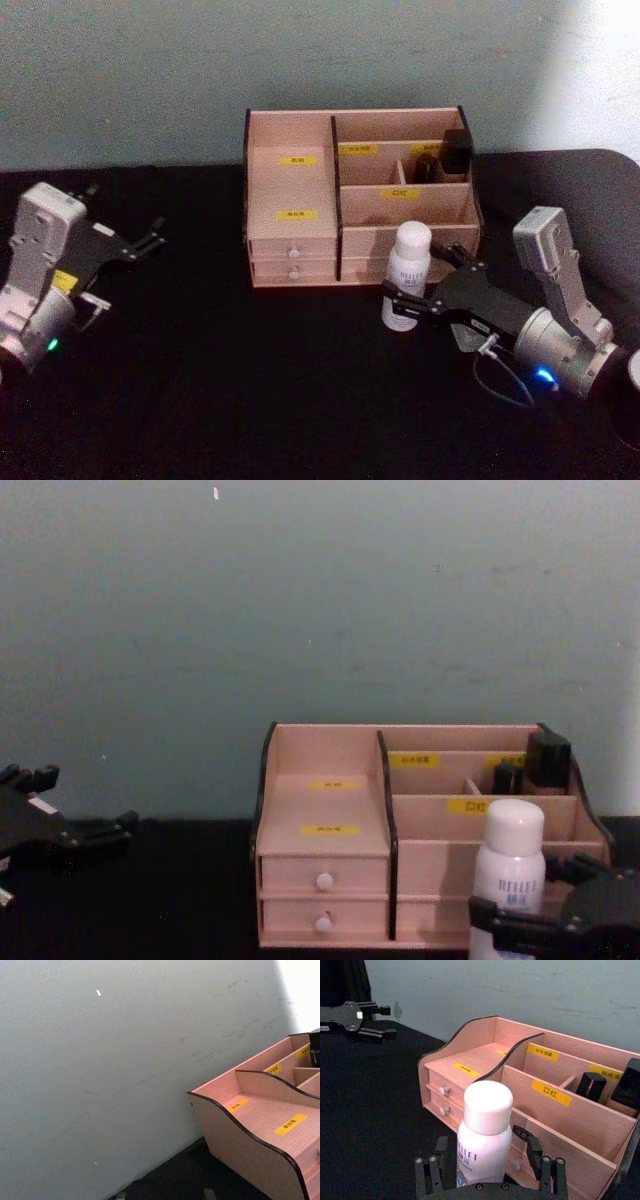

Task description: Pick up the facial cleanser and watermelon frost from the table and place them into the tiered storage box.

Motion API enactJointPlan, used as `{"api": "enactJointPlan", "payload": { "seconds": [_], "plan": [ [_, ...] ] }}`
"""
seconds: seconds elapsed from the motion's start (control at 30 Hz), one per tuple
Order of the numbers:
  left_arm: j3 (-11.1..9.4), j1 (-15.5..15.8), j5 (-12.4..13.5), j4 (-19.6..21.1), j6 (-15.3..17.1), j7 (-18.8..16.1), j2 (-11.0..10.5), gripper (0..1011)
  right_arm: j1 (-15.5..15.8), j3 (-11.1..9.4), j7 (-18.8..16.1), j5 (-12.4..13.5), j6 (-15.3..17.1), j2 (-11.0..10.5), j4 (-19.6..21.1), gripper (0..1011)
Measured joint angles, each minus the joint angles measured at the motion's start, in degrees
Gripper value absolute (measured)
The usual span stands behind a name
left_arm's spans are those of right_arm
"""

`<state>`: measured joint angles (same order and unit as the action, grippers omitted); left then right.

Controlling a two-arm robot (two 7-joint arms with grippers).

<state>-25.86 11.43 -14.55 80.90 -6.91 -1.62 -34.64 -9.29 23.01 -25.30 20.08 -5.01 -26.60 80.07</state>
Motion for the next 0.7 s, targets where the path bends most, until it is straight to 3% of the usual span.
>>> {"api": "enactJointPlan", "payload": {
  "seconds": [0.27,0.47,0.7],
  "plan": [
    [0.0,0.0,0.0,0.0,0.0,0.0,0.0,1001,0.0,0.1,0.1,0.0,-0.1,0.0,0.1,995],
    [0.0,0.0,0.0,0.0,0.0,0.0,0.0,1001,0.1,0.1,0.1,0.0,-0.1,-0.1,0.1,868],
    [0.0,0.0,0.0,0.0,0.0,0.0,0.0,1001,0.1,0.1,0.1,0.0,-0.1,-0.1,0.1,648]
  ]
}}
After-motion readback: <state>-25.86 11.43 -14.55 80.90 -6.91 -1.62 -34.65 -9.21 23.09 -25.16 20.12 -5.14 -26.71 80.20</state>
